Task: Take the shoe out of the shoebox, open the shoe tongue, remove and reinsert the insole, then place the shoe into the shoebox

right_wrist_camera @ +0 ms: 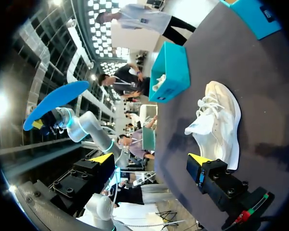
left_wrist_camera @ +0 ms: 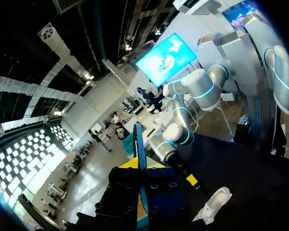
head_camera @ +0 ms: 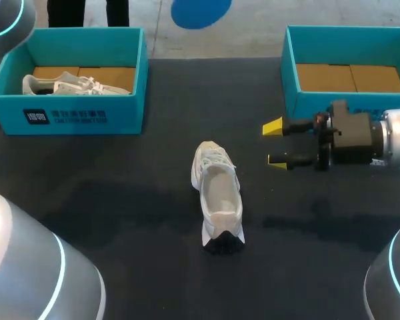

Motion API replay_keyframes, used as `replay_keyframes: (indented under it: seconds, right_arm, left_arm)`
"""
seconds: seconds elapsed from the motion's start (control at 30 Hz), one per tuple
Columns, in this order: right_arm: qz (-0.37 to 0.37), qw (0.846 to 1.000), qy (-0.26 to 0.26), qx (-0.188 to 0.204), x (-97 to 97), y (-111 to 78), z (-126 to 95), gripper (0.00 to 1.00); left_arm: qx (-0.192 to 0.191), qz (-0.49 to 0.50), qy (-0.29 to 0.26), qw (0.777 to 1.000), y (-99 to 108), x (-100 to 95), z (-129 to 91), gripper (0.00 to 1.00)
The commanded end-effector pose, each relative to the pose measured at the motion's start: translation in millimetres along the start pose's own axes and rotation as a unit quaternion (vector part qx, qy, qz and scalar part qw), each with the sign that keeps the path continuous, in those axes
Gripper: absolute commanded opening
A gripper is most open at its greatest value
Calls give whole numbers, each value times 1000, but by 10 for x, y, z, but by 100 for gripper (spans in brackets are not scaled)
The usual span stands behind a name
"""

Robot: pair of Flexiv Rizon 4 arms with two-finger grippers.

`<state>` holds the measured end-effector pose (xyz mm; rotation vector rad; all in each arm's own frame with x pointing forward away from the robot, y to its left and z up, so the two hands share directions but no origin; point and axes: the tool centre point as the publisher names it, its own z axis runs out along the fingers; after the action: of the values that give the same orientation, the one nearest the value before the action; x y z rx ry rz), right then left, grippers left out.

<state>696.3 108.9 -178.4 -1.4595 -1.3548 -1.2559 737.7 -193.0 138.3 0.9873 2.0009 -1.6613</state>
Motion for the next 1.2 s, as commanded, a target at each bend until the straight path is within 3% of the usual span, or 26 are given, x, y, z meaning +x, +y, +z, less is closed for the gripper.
replay_keyframes:
  seconds: [0.03,0.6,0.93,1.07,1.2]
  right_arm:
    - [0,1000,-2,-1,5,-3,24,100]
    - [0,1000,-2,-1,5,-3,24,100]
    - [0,1000,-2,-1,5,-3,24,100]
    - [0,1000,-2,-1,5,-3,24,100]
    - [0,1000,-2,-1,5,-3,24,100]
  left_arm:
    - [-37,30,15,999,-72,-56,-33,0]
    - [-37,30,15,999,-72,-56,-33,0]
    - [-40,213,-50,975,209,540,53,0]
    - [8,261,-86,962,221,676,-2,0]
    - [7,340,-86,936,259,811,-6,0]
